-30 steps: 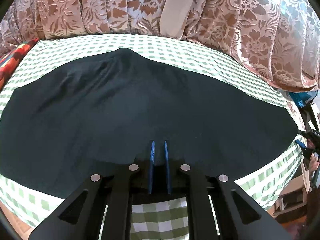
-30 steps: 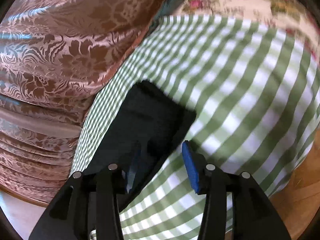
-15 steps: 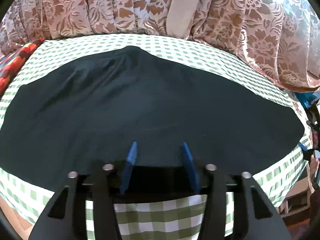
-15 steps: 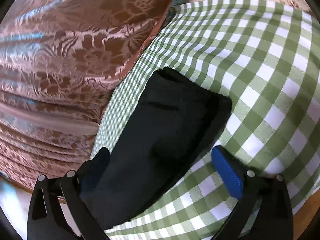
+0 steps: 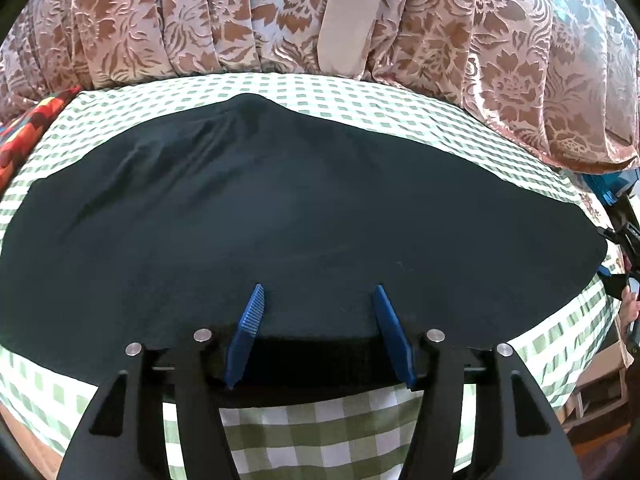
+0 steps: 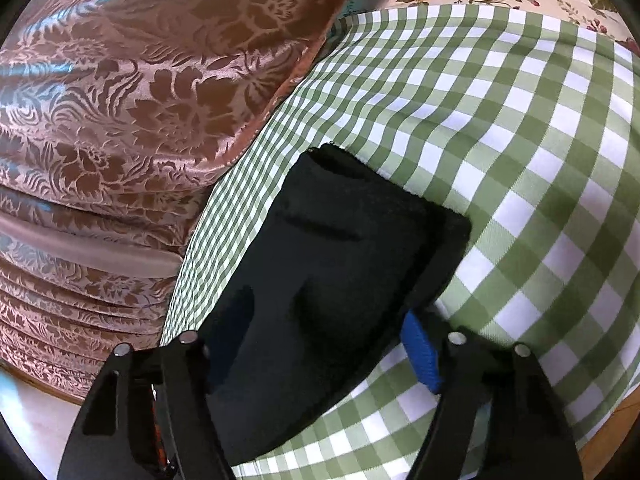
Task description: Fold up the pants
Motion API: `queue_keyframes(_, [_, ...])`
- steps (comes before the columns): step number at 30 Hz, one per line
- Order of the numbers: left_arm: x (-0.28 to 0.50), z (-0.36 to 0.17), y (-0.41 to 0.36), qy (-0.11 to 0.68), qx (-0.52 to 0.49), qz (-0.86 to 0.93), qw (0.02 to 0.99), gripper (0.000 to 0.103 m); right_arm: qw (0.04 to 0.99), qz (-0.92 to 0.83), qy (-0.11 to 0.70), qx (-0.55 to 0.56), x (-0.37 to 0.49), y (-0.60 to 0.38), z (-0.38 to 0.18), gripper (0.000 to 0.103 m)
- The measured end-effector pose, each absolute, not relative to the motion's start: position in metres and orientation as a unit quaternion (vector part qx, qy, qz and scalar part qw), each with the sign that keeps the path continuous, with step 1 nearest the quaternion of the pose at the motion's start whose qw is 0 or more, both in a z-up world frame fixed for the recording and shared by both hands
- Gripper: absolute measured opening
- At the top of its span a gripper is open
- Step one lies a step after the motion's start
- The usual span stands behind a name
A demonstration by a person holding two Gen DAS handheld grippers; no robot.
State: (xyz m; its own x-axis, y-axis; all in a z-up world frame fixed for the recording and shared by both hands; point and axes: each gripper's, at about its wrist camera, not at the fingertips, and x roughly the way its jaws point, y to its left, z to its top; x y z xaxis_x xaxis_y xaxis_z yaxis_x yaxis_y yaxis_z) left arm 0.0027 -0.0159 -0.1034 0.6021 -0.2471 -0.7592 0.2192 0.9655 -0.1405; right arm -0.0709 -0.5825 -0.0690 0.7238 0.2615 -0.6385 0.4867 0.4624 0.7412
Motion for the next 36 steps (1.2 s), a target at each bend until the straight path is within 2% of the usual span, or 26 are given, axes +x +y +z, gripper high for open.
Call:
queue_keyframes(3, [0.002, -0.103, -0.017, 0.426, -0.015, -0.129, 0.895, 0.057, 0.769, -0.079, 0.36, 0.522, -0.067, -0.586, -0.072, 0.064])
queue_keyframes(5, [0.002, -0.103, -0.016, 0.427, -0.015, -0.129, 0.895, 0.057, 0.772, -0.083, 0.361, 0.516, -0.063, -0.587, -0.073, 0.056])
queue_keyframes(7, [0.003, -0.103, -0.016, 0.428, -0.016, -0.13, 0.894, 0.057, 0.773, -0.087, 0.364, 0.513, -0.061, -0.586, -0.076, 0.03])
queue_keyframes(9, [0.002, -0.103, -0.015, 0.428, -0.017, -0.13, 0.894, 0.057, 0.769, -0.088, 0.366, 0.516, -0.061, -0.586, -0.08, 0.022])
queue_keyframes(19, [0.004, -0.102, -0.013, 0.435, -0.026, -0.133, 0.89, 0.06, 0.776, -0.084, 0.372, 0.503, -0.06, -0.585, -0.079, 0.02])
queue_keyframes(22, [0.007, -0.101, -0.009, 0.44, -0.046, -0.137, 0.886, 0.06, 0.778, -0.075, 0.363, 0.508, -0.06, -0.585, -0.076, 0.017])
queue_keyframes(31, [0.013, -0.095, 0.005, 0.451, -0.115, -0.154, 0.872, 0.06, 0.802, -0.026, 0.337, 0.493, -0.052, -0.573, -0.038, 0.016])
queue_keyframes(36, [0.015, -0.088, 0.017, 0.451, -0.167, -0.174, 0.86, 0.06, 0.838, 0.017, 0.348, 0.421, -0.033, -0.529, -0.001, 0.016])
